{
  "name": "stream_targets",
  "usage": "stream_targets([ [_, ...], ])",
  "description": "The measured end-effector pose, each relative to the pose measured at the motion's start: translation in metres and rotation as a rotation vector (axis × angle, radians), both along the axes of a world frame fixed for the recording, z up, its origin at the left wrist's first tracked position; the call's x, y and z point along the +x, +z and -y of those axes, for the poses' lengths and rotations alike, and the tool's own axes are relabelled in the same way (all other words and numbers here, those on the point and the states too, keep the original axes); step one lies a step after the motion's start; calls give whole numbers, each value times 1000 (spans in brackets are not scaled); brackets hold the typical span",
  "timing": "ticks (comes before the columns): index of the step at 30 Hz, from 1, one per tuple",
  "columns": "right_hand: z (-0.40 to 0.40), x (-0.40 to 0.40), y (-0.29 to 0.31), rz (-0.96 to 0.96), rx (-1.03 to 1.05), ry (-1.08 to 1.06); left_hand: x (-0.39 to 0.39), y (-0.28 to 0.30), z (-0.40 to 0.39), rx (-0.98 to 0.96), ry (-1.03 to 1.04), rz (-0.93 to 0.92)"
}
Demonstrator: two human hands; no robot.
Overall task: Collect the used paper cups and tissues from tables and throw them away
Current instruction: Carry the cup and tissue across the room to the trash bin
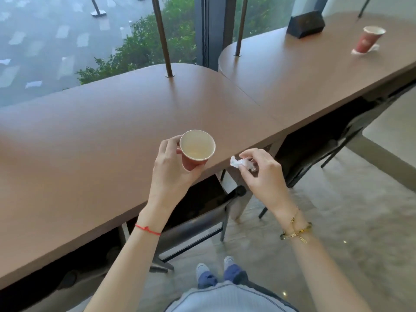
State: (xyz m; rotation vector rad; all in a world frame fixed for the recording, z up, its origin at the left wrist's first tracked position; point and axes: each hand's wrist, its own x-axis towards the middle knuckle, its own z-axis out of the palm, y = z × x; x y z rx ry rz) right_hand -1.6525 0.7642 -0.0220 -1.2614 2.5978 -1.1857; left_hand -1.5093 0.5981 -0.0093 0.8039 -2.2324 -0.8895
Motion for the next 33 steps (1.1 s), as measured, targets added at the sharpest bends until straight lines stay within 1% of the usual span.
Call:
stream_targets([
  [7,-123,28,-11,23,26,-297,-10,2,-80,24,-351,9],
  [14,-259,76,-25,46,-19,-587,-26,-11,-191,1,-626,61],
  [20,-396,139,-29,55,-8,-852,-25,-29,-320,31,-860,113],
  [25,-502,202,-33,103,10,-1089,-17,-34,-434,55,-1073,114],
  [30,-584,258,-35,125,15,-1311,-11,-33,-540,68,-1270,124],
  [33,-622,287,-38,138,-4,-1464,-10,-33,-598,42,-1418,134],
])
